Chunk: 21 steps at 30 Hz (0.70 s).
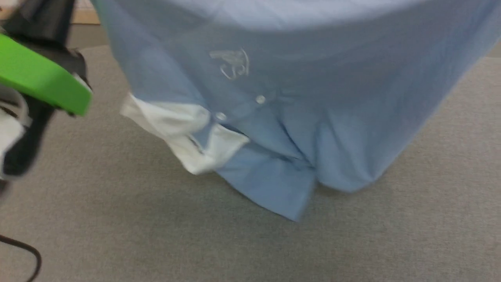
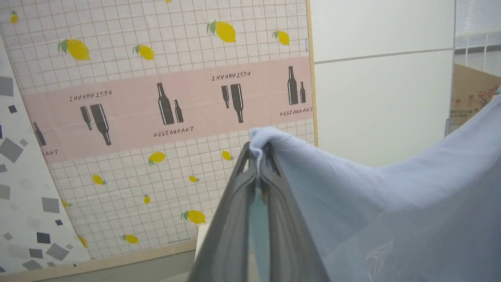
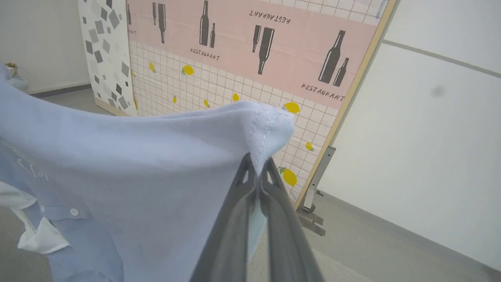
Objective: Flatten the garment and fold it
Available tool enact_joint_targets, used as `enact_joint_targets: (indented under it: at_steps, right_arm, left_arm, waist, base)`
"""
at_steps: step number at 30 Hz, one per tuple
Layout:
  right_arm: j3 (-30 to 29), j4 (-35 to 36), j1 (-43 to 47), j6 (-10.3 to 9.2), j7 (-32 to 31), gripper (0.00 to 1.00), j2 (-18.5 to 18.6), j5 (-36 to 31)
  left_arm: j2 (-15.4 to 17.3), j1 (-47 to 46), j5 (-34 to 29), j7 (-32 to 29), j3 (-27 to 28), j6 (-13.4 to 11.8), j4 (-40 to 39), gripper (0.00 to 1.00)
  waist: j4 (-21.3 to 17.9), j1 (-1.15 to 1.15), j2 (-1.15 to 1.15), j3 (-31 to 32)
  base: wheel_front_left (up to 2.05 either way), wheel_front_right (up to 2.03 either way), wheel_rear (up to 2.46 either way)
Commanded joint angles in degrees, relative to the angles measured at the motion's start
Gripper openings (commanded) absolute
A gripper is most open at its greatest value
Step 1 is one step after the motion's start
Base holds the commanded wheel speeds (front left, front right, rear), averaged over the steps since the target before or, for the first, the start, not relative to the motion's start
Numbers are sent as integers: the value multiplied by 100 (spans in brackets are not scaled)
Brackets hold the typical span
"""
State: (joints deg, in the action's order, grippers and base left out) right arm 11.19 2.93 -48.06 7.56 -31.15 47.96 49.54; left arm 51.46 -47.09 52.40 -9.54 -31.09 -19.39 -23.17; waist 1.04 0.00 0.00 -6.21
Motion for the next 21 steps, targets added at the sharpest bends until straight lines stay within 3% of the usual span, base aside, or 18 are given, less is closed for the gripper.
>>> enact_joint_targets:
  at_steps: [1, 11, 21]
  right_arm:
    - [-81, 73, -163, -8, 47, 0, -45, 47]
    - [-414, 277, -868, -8, 50, 0, -193, -31]
    - [-103, -283, -2035, -8, 496, 0, -133, -369]
  left_arm:
    - [49, -273, 9, 26, 124, 45, -37, 0]
    - [99, -1907, -97, -310, 473, 508, 369, 0]
    - [-141, -3825, -728, -798, 33, 1494, 1728, 0]
  waist:
    - [-167, 0, 0, 83]
    - [-472, 0, 0, -488]
    - [-743, 0, 0, -1731]
  base:
    - [0, 0, 0]
    - [0, 0, 0]
    - [0, 0, 0]
